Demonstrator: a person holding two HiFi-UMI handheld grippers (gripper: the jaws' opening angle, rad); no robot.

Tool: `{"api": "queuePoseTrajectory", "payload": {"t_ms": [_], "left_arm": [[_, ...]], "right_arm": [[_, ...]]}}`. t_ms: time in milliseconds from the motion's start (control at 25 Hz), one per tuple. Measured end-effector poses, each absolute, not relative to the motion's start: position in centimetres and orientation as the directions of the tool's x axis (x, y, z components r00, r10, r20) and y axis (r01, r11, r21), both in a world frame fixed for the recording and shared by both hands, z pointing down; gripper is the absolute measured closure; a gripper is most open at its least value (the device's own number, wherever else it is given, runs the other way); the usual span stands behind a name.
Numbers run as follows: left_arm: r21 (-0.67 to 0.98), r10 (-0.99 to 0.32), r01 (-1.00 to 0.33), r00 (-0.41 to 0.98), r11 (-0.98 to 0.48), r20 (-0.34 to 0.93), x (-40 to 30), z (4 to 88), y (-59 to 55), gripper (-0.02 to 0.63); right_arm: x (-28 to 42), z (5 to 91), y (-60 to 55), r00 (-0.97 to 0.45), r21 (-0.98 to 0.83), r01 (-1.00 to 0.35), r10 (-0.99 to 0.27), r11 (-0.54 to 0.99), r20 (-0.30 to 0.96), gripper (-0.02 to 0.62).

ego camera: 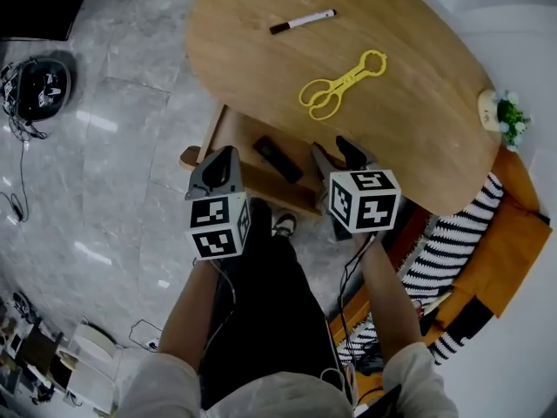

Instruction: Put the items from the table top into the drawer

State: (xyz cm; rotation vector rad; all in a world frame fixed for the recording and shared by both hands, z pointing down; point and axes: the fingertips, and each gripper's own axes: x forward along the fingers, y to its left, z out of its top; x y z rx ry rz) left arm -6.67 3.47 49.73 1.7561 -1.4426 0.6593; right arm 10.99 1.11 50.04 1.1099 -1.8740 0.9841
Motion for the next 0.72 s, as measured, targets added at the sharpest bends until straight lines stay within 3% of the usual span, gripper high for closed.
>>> {"api": "queuePoseTrajectory", "payload": {"t_ms": [720], "left_arm": [[0.219,-0.508,-0.956,0.29,-0.198,0.811,-5.3,51.0,-5.3,0.595]], "right_arm": [[16.2,52.6,-10.7,-0.208,-0.243,-0.97,-0.442,-0.022,0.872,0.388]]}}
